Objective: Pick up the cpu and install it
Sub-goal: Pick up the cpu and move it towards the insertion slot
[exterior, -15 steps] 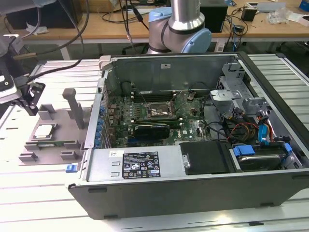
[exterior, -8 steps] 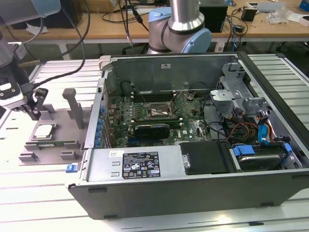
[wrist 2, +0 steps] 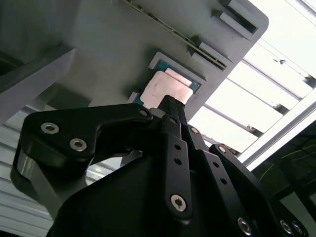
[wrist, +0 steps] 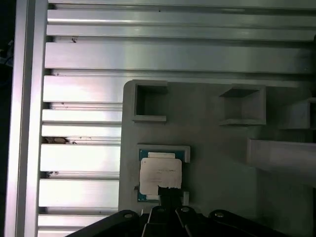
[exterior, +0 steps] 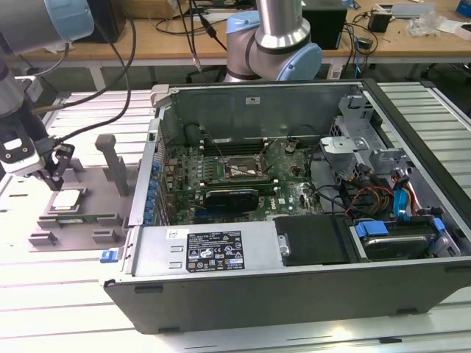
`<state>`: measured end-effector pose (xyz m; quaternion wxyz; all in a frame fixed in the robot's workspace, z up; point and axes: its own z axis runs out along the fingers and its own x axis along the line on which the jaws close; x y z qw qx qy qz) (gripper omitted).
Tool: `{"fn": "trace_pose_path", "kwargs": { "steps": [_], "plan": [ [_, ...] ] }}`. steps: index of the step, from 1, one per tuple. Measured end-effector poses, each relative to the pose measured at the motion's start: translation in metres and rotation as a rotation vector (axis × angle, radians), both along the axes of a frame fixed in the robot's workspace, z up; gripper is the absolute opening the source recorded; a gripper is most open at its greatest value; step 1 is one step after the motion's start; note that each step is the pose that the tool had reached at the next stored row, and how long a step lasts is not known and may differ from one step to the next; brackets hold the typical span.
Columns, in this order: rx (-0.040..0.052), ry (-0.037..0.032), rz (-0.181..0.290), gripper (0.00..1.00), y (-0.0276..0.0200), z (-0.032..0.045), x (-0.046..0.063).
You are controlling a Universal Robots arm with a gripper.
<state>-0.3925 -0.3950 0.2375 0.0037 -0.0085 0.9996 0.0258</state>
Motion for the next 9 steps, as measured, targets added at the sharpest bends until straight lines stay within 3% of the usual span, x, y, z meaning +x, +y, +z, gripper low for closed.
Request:
{"fn": "trace_pose_path", "kwargs": {
  "steps": [9],
  "plan": [
    [0.0001,0.0023,-0.015,0.11,-0.0007,-0.0204,-0.001]
  ]
}}
